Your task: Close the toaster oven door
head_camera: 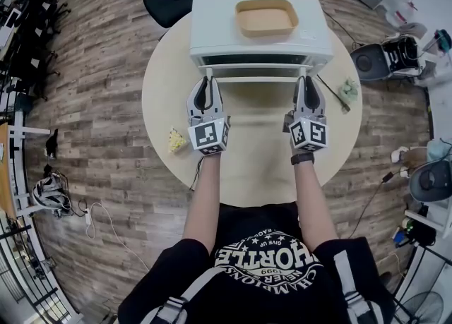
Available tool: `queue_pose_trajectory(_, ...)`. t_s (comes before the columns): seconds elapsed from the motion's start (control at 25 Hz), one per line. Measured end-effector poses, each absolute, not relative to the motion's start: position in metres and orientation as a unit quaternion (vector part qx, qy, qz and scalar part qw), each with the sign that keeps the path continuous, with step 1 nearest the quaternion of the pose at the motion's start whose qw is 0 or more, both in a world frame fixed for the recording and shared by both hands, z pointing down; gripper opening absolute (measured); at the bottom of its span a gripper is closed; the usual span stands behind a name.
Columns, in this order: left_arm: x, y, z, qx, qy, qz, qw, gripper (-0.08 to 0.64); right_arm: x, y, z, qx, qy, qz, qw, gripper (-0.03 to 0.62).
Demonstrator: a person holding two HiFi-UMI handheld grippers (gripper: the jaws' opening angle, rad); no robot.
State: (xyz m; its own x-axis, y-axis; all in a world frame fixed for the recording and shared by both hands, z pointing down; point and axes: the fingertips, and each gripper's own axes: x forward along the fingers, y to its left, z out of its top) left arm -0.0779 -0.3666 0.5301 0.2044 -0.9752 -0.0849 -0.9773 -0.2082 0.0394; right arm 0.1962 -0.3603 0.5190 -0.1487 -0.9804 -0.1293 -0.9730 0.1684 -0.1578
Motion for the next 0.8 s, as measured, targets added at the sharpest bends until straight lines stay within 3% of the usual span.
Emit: queue_pose_trajectory(0.8, -0.075, -0.386, 0.524, -0.778, 0.626, 0.043, 0.029, 0.067, 0.197, -0.379, 0.512, -0.636, 0.765, -0.004, 0.098, 0.077)
